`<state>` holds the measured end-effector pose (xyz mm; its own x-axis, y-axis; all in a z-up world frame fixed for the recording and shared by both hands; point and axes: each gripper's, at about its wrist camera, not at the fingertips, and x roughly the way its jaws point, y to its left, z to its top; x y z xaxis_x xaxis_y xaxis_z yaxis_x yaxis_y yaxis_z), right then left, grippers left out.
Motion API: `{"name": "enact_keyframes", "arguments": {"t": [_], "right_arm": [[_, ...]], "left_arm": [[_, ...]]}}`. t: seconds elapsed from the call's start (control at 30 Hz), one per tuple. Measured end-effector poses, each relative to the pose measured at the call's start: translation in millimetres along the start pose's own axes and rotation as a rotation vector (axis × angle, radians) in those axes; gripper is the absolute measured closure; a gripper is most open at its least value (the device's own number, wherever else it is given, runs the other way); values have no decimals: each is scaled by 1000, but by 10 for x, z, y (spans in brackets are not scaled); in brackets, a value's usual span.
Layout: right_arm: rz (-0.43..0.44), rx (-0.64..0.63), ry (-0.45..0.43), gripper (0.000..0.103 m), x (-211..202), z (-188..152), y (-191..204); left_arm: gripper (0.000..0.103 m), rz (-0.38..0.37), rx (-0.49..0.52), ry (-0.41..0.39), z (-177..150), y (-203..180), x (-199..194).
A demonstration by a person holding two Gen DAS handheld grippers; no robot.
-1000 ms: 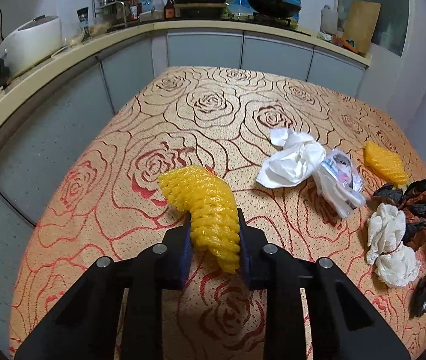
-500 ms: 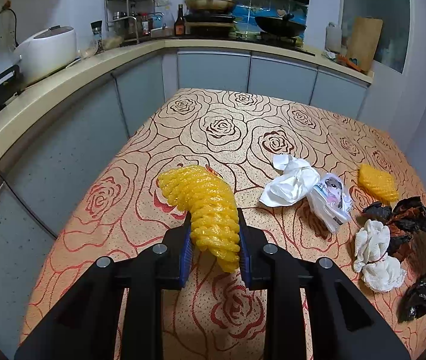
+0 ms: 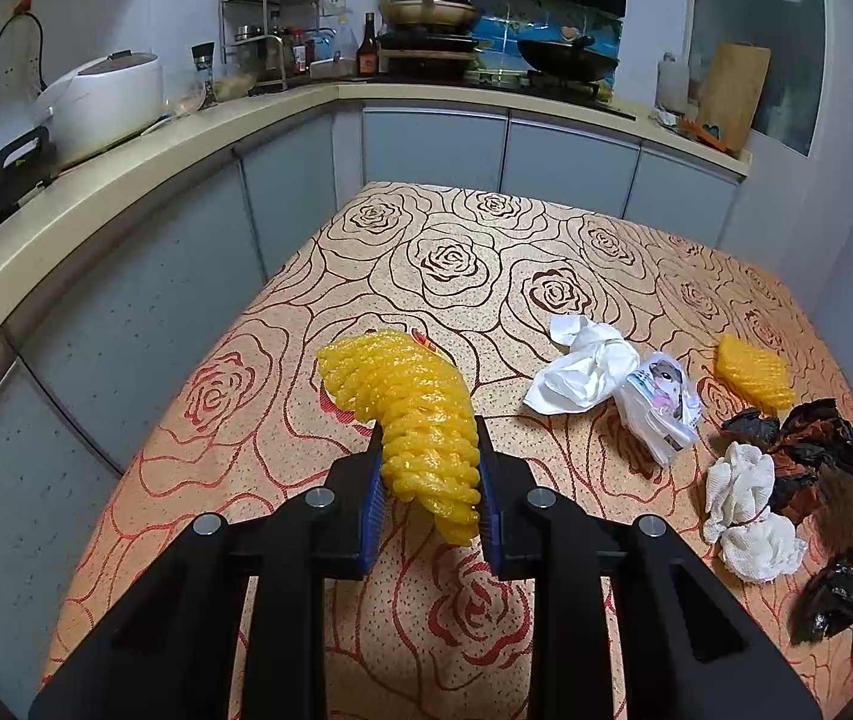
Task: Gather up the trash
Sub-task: 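Grasp the yellow foam net with the left tool while the right tool grasps the green packet, then carry the yellow foam net and green packet to the red basket and open both tools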
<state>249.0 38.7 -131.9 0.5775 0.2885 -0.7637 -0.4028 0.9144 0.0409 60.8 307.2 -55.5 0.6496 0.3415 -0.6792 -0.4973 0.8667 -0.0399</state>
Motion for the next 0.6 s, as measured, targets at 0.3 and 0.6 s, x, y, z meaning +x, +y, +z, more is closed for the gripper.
{"name": "enact_keyframes", "arguments": {"t": [0.3,0.6], "right_arm": [[11,10,-94,66,-414,50,-10],[44,-5,-244,66,-1080,167,102]], "left_arm": [[79,2,-3,-34,45,4,-176],[79,-10,5,-95,155,-79,-455]]}}
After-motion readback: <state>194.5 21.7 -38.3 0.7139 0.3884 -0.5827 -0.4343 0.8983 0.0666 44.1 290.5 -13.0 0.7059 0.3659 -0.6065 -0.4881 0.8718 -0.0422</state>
